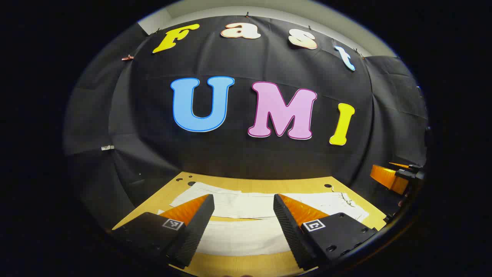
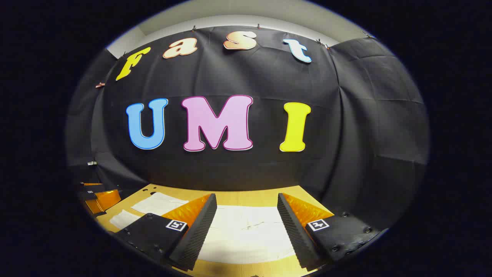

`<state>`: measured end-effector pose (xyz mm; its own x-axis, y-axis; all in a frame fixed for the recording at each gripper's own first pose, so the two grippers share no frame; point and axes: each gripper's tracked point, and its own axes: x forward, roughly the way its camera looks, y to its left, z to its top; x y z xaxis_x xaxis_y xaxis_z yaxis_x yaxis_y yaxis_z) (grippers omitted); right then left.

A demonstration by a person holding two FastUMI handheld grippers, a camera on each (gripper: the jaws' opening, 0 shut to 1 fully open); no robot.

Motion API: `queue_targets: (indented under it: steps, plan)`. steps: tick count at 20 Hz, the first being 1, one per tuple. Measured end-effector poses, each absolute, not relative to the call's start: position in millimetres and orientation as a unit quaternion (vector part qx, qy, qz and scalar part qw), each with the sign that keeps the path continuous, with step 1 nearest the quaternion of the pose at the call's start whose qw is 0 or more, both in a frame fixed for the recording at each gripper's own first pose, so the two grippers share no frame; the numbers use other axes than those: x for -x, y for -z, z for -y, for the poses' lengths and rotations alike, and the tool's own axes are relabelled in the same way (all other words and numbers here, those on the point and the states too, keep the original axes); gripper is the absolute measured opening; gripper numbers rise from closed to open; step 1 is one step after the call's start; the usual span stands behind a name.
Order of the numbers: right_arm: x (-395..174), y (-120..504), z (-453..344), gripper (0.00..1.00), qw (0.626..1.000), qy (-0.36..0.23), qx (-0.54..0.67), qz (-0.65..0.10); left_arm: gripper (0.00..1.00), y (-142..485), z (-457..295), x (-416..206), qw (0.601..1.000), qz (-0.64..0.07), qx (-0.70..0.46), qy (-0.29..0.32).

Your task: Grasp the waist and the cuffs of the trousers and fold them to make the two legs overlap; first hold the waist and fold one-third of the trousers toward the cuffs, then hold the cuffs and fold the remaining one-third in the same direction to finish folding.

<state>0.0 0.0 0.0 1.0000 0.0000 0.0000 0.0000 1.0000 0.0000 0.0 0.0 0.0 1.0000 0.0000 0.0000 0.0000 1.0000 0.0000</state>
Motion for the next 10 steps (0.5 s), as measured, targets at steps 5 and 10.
queue_targets:
  steps: [5, 10]
  plan:
    - [-9, 4, 11, 0.98, 1.000, 0.013, -0.002, 0.002, 0.97, -1, -17, -8, 1.000, 0.003, -0.010, -0.021]
    - [-13, -1, 18, 0.98, 1.000, 0.019, 0.007, 0.014, 0.97, 0, -25, -11, 0.999, 0.003, -0.012, -0.029]
